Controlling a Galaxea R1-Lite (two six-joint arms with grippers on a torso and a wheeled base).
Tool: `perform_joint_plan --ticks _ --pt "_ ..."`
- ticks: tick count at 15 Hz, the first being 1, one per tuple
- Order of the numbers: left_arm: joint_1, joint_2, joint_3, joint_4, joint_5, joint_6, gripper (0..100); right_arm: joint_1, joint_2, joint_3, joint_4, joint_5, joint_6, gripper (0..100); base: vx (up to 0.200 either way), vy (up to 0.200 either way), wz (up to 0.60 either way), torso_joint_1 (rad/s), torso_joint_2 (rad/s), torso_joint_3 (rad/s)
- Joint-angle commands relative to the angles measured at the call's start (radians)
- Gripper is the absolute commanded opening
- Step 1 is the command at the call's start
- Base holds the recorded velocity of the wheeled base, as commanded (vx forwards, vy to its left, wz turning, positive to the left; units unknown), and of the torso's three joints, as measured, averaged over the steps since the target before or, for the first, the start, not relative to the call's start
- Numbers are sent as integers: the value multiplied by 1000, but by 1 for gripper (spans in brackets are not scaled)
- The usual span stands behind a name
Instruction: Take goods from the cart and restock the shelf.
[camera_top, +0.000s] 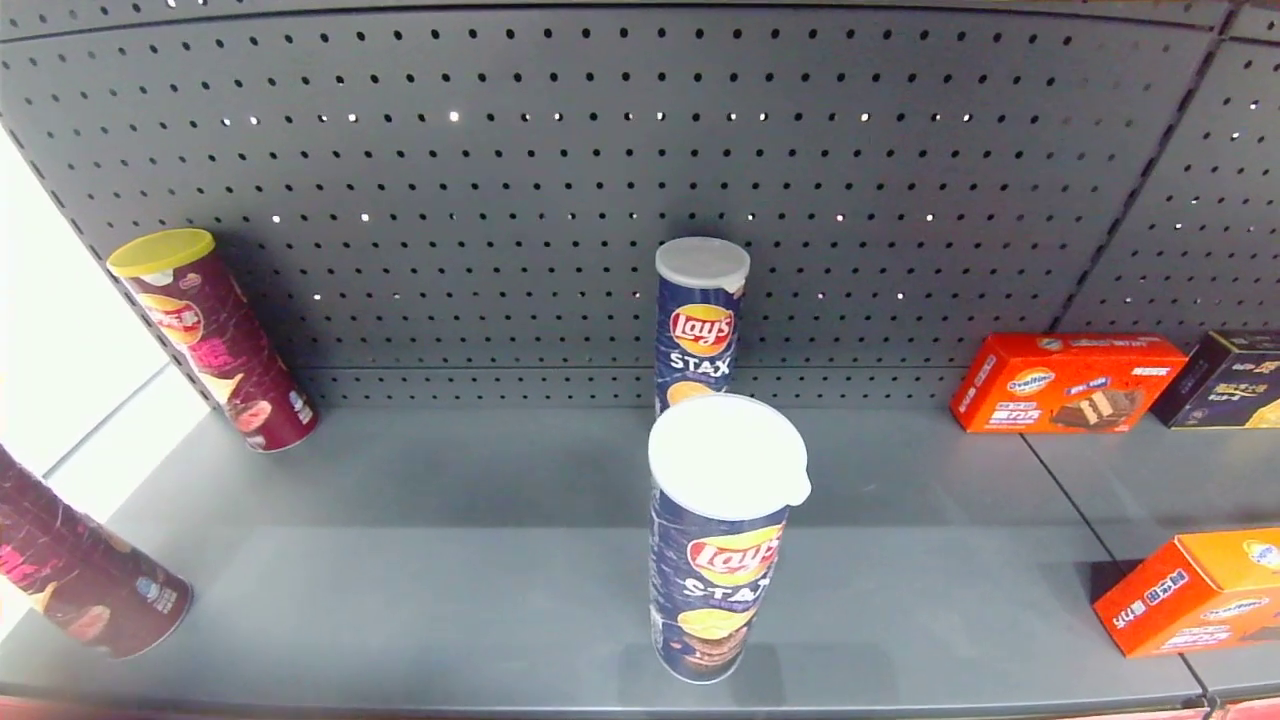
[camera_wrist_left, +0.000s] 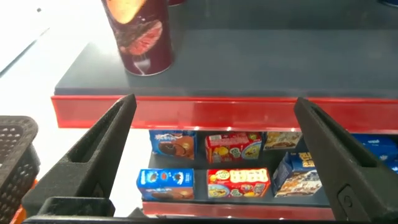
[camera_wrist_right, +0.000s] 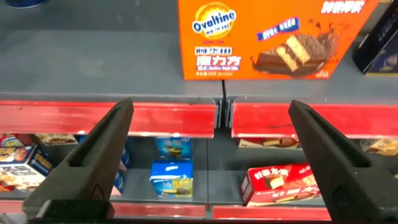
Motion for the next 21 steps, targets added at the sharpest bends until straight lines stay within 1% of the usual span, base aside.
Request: perform_joint_plan --ticks 1,3,5,11,15,21 --pt "0 1 0 -1 1 -1 100 0 1 0 -2 1 0 100 0 0 0 0 0 0" --pt "0 1 0 -1 1 -1 100 0 1 0 -2 1 0 100 0 0 0 0 0 0" --pt "0 1 0 -1 1 -1 100 0 1 0 -2 1 0 100 -200 0 0 2 5 -2" --pt "0 1 0 -1 1 -1 100 0 1 0 -2 1 0 100 0 0 0 0 0 0" --pt "0 1 0 -1 1 -1 100 0 1 0 -2 1 0 100 -200 0 0 7 1 -2" --pt "0 1 0 -1 -1 -1 100 0 1 0 -2 1 0 100 0 0 0 0 0 0"
